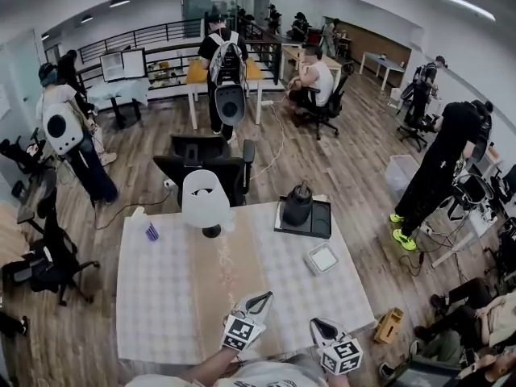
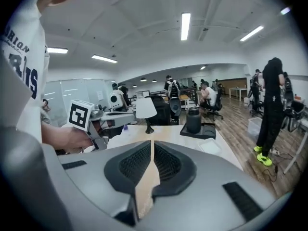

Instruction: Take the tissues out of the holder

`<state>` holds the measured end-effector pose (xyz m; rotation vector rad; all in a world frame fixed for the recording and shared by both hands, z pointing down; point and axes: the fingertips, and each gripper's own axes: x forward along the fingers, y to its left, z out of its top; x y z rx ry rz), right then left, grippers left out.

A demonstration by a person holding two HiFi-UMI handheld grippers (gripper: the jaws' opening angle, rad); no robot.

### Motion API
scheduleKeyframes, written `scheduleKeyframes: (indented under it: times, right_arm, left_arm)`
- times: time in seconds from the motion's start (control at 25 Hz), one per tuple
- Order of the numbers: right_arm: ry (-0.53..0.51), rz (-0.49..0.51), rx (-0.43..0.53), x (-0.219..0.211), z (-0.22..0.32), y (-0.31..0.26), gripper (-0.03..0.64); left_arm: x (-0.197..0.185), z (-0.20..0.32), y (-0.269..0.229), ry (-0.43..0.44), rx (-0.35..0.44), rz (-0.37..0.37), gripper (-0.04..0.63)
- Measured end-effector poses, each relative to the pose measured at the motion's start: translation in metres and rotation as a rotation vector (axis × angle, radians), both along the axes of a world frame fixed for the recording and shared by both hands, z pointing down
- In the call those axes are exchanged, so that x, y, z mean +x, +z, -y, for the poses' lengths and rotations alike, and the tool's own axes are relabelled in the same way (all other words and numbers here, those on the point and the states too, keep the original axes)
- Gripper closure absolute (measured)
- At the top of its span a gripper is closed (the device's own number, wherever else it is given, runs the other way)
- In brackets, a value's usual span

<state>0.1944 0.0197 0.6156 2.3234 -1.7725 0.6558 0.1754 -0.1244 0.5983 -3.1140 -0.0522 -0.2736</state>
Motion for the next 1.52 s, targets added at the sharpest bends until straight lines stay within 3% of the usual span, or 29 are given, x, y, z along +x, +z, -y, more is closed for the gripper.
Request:
scheduleKeyframes:
  times: [0.16,0.44,0.84,1.12,1.52]
  right_arm:
    - [-0.097,-0.043,0.025,-0.006,0.033,-0.008,0.606]
    - [-0.064,-0.098,0.14,0.03,0.054,-0.044,0.606]
    - [-0.049,-0.069,0.194,0.053,0.063,-0.037,0.606]
    - [-0.042,-0.069,0.185,0.066,0.061,-0.037,0.607]
    - [-0.062,-0.067,0.138,0.083,0.061,-0.027,0.606]
  left_arm:
    - [-0.018,0.018,-0.015,-0.057,0.016,-0.037,0.592]
    - [-0.036,0.011,-0.039,-0.168,-0.035,-0.062,0.592]
    - [-0.028,0.002,-0.051,-0.177,-0.014,-0.063,0.592]
    - [-0.013,0.012,-0.05,-0.172,0.019,-0.044,0.592]
    - [-0.013,-0.001,-0.05,-0.176,0.0,-0.048,0.592]
